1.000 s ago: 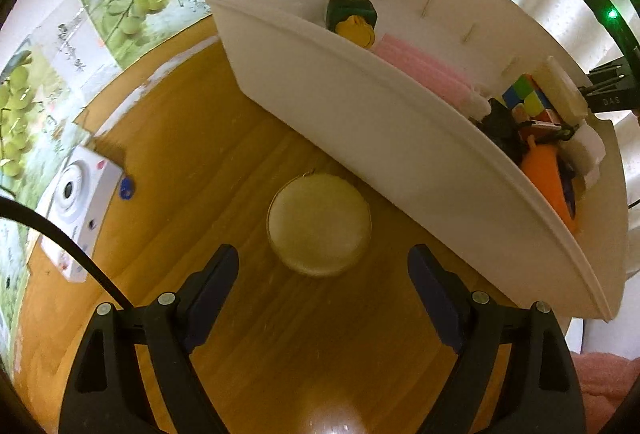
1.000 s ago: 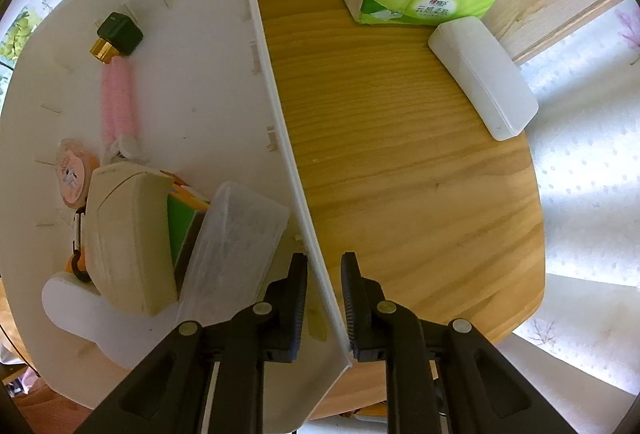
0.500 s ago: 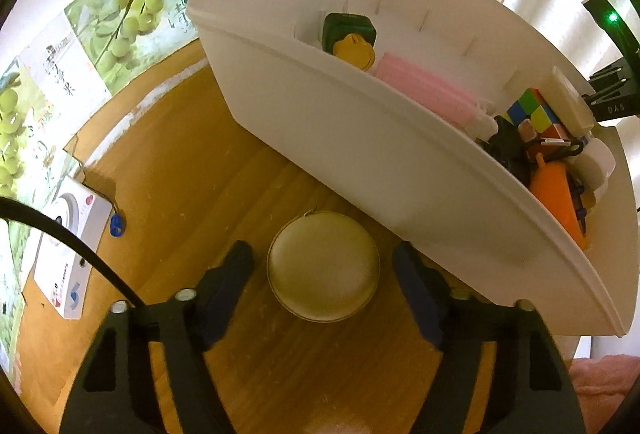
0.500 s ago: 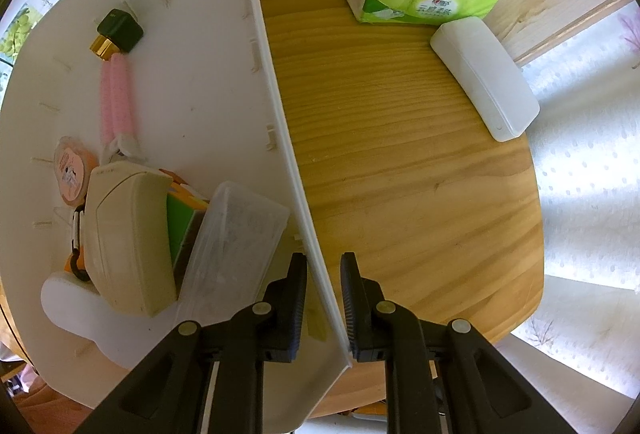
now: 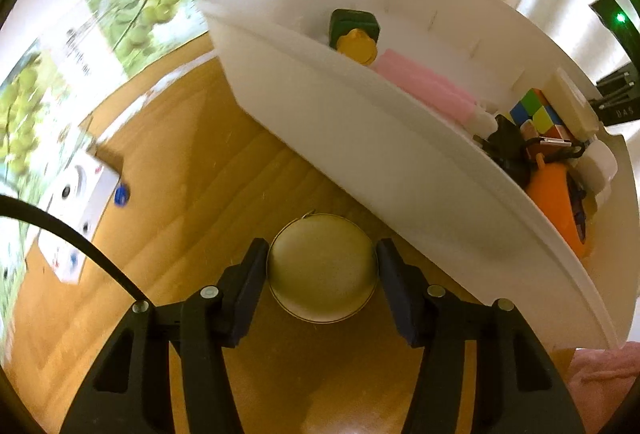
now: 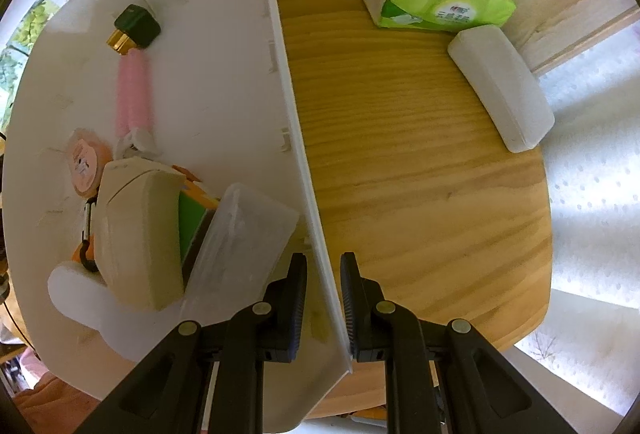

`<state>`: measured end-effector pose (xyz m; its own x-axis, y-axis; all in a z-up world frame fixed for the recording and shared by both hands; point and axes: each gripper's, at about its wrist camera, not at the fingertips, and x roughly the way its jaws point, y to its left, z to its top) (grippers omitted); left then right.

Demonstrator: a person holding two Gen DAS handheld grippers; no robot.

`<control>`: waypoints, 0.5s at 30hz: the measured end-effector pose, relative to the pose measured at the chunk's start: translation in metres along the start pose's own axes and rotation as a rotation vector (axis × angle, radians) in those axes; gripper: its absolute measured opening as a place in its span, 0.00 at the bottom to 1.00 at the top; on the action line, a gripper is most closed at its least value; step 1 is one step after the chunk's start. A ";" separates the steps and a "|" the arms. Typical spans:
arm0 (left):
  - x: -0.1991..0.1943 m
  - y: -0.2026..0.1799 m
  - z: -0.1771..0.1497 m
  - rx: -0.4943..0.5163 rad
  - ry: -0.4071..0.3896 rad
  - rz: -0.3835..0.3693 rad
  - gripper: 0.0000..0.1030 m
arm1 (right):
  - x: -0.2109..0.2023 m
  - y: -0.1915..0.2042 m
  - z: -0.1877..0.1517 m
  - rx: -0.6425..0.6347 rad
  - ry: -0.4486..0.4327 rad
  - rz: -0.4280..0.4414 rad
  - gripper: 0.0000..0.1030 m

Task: Organize rigid objects
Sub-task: 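Close the left tool on the round beige tin and lift it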

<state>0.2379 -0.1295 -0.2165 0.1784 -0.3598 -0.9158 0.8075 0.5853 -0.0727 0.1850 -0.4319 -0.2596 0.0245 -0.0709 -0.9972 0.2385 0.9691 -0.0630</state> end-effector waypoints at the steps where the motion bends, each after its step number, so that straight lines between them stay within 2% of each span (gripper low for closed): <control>1: -0.001 -0.001 -0.002 -0.023 0.003 0.005 0.57 | 0.000 -0.001 0.000 -0.006 0.000 0.005 0.17; 8: -0.014 -0.002 -0.021 -0.230 0.006 0.045 0.57 | 0.001 -0.010 0.000 -0.040 -0.008 0.053 0.17; 15: -0.043 -0.007 -0.036 -0.395 -0.044 0.124 0.57 | 0.007 -0.020 -0.002 -0.063 -0.004 0.101 0.17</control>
<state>0.2045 -0.0917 -0.1905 0.2915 -0.2951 -0.9099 0.5026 0.8566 -0.1168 0.1789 -0.4512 -0.2655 0.0494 0.0272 -0.9984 0.1729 0.9843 0.0354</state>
